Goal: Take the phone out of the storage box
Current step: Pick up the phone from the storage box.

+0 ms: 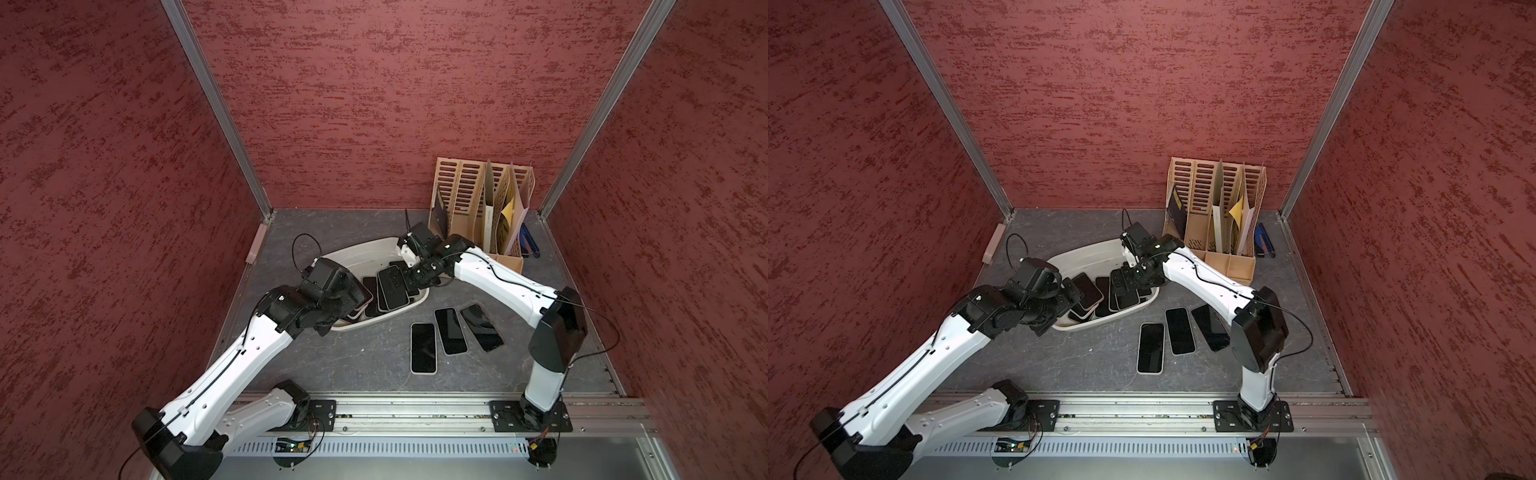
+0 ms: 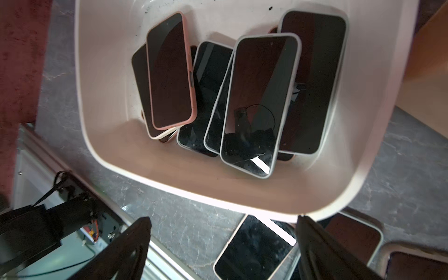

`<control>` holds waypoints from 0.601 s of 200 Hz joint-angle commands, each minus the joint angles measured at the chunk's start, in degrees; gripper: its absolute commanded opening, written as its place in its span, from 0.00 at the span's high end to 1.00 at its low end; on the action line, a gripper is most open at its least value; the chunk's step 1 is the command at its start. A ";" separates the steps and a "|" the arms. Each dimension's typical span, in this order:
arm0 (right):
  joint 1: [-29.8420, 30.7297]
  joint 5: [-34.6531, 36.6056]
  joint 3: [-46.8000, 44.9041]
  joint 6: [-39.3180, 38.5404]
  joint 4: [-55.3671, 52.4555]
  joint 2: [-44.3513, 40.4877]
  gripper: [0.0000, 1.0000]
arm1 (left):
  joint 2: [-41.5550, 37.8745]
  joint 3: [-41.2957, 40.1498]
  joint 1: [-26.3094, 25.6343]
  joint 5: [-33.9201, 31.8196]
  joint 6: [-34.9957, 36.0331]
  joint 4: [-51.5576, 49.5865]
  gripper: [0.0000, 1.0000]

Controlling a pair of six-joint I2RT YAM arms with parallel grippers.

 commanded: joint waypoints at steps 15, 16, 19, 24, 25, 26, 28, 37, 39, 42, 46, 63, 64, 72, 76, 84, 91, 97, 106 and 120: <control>1.45 11.36 5.31 -0.48 -1.12 6.56 0.02 | -2.56 -3.33 0.23 2.71 1.23 0.75 0.00; 1.46 11.54 5.44 -0.53 -1.13 6.82 0.02 | -2.63 -3.36 0.28 2.69 1.25 0.80 0.00; 1.51 12.00 5.86 -0.56 -1.21 7.49 0.02 | -2.77 -3.56 0.29 2.79 1.29 0.81 0.00; 1.56 12.56 6.55 -0.65 -1.23 8.33 0.02 | -3.08 -3.94 0.24 3.00 1.32 0.91 0.00; 1.60 12.71 6.63 -0.70 -1.23 8.58 0.02 | -3.15 -4.02 0.28 3.01 1.30 0.92 0.00; 1.62 12.78 6.75 -0.72 -1.23 8.84 0.02 | -3.19 -4.11 0.30 3.02 1.28 1.02 0.00; 1.68 13.04 6.98 -0.74 -1.16 9.26 0.02 | -3.34 -4.30 0.27 3.11 1.28 1.06 0.00; 1.73 13.95 8.07 -0.81 -1.10 10.76 0.02 | -3.92 -4.84 0.31 3.33 1.31 1.31 0.00; 1.73 13.99 8.28 -0.83 -1.06 11.08 0.02 | -4.03 -4.99 0.36 3.32 1.28 1.33 0.00; 1.79 14.20 8.55 -0.88 -0.98 11.57 0.02 | -4.18 -5.10 0.35 3.45 1.34 1.41 0.00; 1.82 14.24 9.00 -1.00 -0.90 12.15 0.02 | -4.34 -5.38 0.38 3.59 1.28 1.52 0.00; 2.03 15.24 11.30 -1.36 -1.27 14.82 0.02 | -4.95 -6.11 0.45 3.98 1.52 1.78 0.00; 2.06 15.37 11.46 -1.45 -1.29 14.91 0.02 | -5.01 -6.16 0.47 3.99 1.53 1.80 0.00; 2.09 15.93 12.45 -1.62 -1.62 16.16 0.02 | -5.15 -6.37 0.64 4.31 1.72 1.86 0.00; 2.09 16.12 13.08 -1.70 -1.81 16.77 0.02 | -5.20 -6.45 0.78 4.49 1.91 1.90 0.00; 2.08 16.44 14.12 -1.80 -2.19 17.85 0.02 | -5.35 -6.56 1.03 4.79 2.38 1.86 0.00; 2.13 16.83 15.03 -1.89 -2.58 18.87 0.02 | -5.41 -6.61 1.23 5.11 2.57 1.92 0.00; 2.17 17.12 15.81 -2.00 -2.86 19.63 0.02 | -5.35 -6.65 1.51 5.29 2.92 1.82 0.00; 2.17 17.14 16.72 -1.98 -3.14 20.62 0.02 | -5.44 -6.65 1.85 5.54 3.29 1.73 0.00; 2.26 17.41 18.04 -1.88 -3.46 21.85 0.02 | -5.42 -6.80 2.70 6.13 4.01 1.65 0.00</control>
